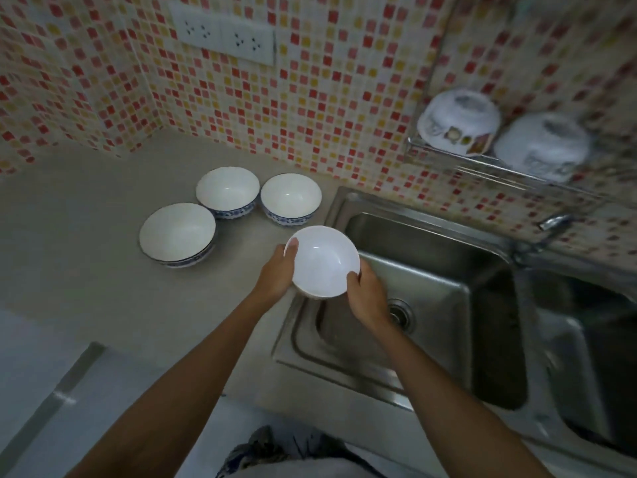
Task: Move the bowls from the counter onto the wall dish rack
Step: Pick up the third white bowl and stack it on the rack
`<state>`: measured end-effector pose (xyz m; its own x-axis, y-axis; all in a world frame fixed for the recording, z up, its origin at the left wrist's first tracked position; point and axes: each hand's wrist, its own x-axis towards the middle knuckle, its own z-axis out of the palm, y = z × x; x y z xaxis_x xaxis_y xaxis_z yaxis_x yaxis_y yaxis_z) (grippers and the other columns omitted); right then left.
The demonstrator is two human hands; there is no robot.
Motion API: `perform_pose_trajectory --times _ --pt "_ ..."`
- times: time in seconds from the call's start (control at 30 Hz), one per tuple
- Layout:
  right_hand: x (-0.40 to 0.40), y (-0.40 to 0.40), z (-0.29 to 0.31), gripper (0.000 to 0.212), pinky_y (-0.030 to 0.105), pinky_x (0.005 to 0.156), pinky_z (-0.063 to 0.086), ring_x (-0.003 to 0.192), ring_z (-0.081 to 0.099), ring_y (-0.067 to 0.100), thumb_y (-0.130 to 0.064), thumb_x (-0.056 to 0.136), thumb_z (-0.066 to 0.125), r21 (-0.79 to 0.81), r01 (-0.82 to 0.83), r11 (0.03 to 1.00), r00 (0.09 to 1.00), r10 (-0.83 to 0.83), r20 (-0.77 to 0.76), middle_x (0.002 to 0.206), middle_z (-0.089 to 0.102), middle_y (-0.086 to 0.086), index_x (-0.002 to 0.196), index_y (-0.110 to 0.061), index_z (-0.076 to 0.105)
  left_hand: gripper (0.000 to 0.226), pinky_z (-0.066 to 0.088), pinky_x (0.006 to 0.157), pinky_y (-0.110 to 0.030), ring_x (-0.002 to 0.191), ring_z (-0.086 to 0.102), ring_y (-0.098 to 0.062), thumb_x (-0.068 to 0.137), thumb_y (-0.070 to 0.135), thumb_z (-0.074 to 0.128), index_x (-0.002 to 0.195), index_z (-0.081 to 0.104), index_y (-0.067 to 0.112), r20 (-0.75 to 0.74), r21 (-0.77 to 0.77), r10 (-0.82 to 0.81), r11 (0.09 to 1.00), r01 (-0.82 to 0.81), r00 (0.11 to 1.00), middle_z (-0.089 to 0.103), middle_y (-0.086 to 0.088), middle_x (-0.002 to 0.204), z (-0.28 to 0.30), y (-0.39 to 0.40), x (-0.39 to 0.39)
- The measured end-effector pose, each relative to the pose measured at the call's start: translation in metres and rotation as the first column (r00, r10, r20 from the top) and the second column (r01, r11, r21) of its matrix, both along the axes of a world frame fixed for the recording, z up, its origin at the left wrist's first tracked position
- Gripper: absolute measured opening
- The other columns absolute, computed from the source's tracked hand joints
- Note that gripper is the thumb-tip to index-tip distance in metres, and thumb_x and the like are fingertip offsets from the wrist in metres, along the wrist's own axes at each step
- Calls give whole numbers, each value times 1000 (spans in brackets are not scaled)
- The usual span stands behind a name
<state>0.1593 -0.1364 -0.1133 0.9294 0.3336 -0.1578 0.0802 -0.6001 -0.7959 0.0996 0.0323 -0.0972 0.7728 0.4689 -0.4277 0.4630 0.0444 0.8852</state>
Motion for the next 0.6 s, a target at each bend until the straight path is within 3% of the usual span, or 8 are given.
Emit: perform_pose_trajectory --times 0.1,0.2,0.3,0.47,0.6 --pt "18 -43 14 39 35 77 49 94 54 20 -18 96 40 10 78 997 995 -78 58 113 58 3 135 -16 45 80 45 101 -55 116 58 -28 69 87 33 129 49 36 106 -106 -72 991 83 992 56 -3 133 -13 -28 39" --pt "34 -78 26 36 40 74 56 90 60 19 -23 96 40 42 144 989 983 -148 105 112 62 4 131 -20 46 60 48 99 -49 114 60 -25 87 72 26 125 53 33 205 -132 -123 980 152 971 59 -6 131 24 -73 59" --pt "50 -105 45 33 33 72 57 93 63 20 -27 99 41 65 209 976 956 -218 199 110 65 3 127 -15 52 49 51 96 -48 111 61 -23 96 59 18 121 54 37 274 -107 -120 982 155 954 62 -6 126 59 -110 72" --pt "80 -146 90 42 29 81 53 97 60 12 -44 101 34 227 202 953 869 -282 407 109 67 -2 118 -16 62 28 54 91 -49 107 64 -24 93 60 35 104 59 53 360 -160 -112 971 179 926 68 5 113 92 -136 110" --pt "112 -174 121 49 37 93 51 109 59 19 -43 102 27 242 176 954 740 -290 607 116 66 5 120 -13 60 55 50 97 -46 114 59 -24 84 67 40 126 51 33 423 -232 -39 961 149 905 59 -4 131 127 -147 141"
